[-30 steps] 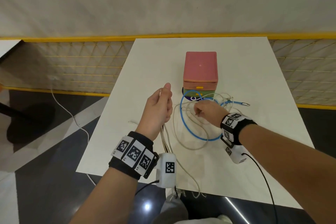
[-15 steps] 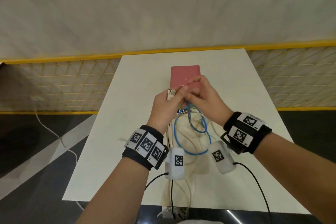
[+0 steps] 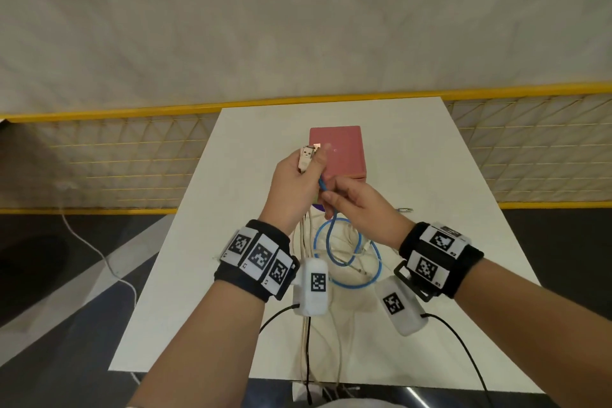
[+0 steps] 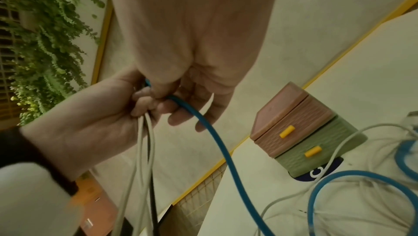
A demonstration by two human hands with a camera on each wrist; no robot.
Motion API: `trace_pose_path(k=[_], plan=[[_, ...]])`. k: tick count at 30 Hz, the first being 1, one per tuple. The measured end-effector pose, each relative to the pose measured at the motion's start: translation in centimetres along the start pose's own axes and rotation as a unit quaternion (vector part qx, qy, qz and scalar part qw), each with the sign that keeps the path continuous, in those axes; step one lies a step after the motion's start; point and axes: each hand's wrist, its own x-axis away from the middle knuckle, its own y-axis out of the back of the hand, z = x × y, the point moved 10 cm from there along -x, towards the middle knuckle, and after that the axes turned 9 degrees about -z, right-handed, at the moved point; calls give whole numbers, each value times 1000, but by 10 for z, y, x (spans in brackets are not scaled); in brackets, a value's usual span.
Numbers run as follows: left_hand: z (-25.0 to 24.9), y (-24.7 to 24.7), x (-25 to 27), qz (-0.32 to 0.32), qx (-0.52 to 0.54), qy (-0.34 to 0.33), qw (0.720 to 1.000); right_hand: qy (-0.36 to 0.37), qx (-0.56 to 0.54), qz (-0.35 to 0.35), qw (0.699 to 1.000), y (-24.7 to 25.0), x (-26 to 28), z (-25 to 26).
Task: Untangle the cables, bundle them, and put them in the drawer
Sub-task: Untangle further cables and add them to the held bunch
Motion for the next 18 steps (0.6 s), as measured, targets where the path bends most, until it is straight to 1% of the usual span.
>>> trace_pose_path(k=[2, 3, 5, 8, 10, 12, 14, 16, 18], plan=[[-5, 10, -5, -35, -17, -20, 999, -4, 32, 18, 999, -2, 0, -3], [-8, 16, -7, -56, -6, -26, 998, -9, 66, 29, 997, -2, 0, -8], [-14, 27, -10, -92, 53, -26, 994, -22, 127, 42, 991, 2, -1, -23], [-25, 38, -9, -105, 168, -6, 980, -47, 161, 33, 985, 22, -9, -45], [-29, 44, -11, -98, 172, 7, 980, -75, 185, 13, 980, 40, -17, -52], [-32, 44, -13, -72, 124, -3, 990, -80, 208, -18, 975, 56, -26, -47], [-31, 32, -12, -31, 6, -26, 999, -49, 222, -45, 973, 65, -36, -26], [-18, 13, -10, 13, -118, -30, 992, -8, 220, -59, 974, 65, -45, 1], [-3, -3, -6, 59, -192, -18, 979, 26, 214, -66, 974, 63, -51, 25]])
